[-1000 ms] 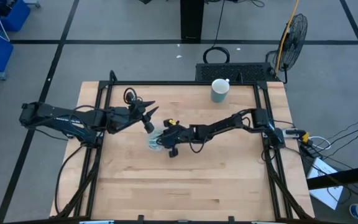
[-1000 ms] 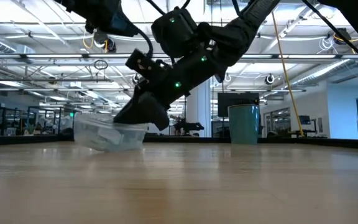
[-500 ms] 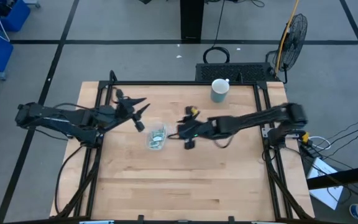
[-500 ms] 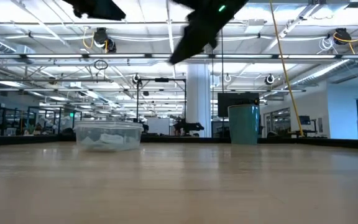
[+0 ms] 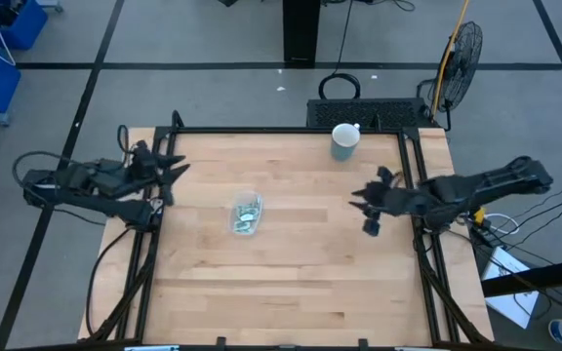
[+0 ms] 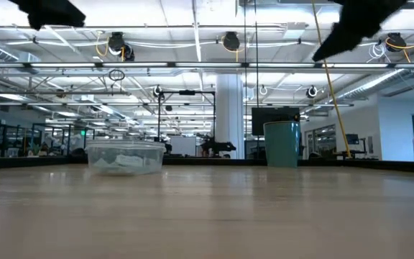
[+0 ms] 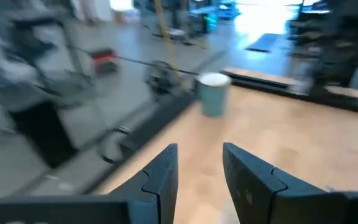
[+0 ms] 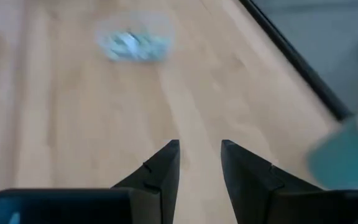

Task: Pick and place Stevia / Truvia into bins
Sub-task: Return to Home Position

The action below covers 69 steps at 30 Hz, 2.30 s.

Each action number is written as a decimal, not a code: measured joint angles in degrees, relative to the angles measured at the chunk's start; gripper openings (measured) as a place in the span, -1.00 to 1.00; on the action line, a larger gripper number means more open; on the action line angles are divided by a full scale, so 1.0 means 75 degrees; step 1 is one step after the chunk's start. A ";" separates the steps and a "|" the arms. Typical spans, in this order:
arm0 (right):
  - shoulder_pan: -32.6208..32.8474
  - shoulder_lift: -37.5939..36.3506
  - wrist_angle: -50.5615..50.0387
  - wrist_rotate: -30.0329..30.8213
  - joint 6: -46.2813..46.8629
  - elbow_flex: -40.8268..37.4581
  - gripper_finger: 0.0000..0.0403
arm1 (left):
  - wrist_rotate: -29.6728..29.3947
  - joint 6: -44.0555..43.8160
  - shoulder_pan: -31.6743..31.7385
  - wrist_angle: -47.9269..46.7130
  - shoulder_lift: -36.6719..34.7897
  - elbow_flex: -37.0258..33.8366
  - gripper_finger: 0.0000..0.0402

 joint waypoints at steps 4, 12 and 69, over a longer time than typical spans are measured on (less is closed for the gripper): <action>0.0205 -0.1663 0.2595 -0.0173 -0.0455 -0.2244 -0.45 | 0.0992 -0.0755 0.0000 -0.0107 -0.0439 -0.0339 -0.35; 0.0200 -0.3677 0.5589 -0.1324 -0.0665 -0.4989 -0.45 | 0.0969 -0.1291 0.0051 0.1797 -0.0594 -0.2210 -0.35; 0.0203 -0.5131 0.5723 -0.1257 -0.0664 -0.6165 -0.45 | 0.3149 -0.0334 0.0125 0.4940 -0.2956 -0.5570 -0.35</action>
